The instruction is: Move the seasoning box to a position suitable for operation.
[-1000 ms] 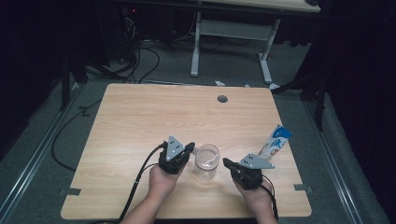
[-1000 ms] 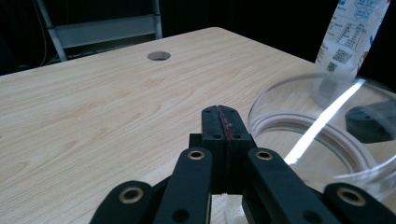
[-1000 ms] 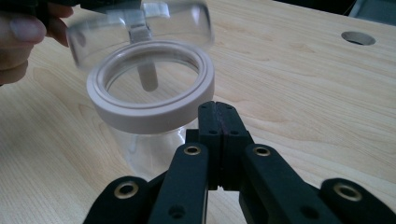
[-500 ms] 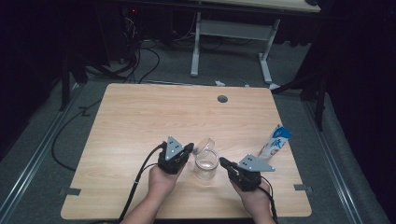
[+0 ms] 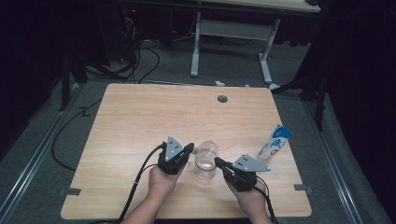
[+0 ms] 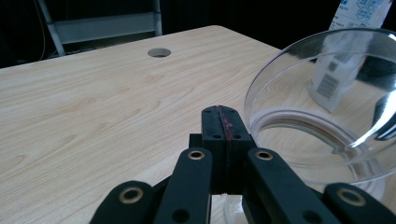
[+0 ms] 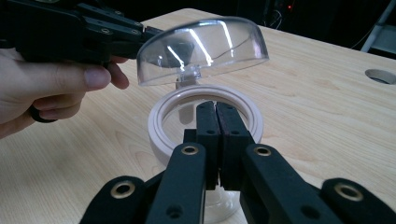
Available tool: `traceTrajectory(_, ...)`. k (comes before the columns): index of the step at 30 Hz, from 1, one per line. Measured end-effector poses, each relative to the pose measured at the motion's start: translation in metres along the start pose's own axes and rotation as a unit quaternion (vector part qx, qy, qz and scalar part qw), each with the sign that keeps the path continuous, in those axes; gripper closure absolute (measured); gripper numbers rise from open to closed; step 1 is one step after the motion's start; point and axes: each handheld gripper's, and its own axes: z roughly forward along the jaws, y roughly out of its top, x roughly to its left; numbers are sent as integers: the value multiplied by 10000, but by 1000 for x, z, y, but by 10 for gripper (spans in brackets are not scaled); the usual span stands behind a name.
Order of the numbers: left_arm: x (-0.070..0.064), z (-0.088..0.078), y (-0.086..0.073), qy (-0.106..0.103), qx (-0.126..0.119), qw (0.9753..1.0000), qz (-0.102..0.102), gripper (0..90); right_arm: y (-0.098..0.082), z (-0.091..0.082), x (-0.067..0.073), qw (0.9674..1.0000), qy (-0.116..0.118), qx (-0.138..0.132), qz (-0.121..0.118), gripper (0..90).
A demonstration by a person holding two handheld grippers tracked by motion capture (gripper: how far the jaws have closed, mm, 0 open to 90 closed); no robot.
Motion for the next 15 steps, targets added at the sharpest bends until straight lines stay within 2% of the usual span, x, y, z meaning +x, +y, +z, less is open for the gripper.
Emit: traceTrajectory(15, -1, -7, -1, -17, -3, 10000, -30, 900, 5, -4, 1, 10000, 4, -85, -11, 890)
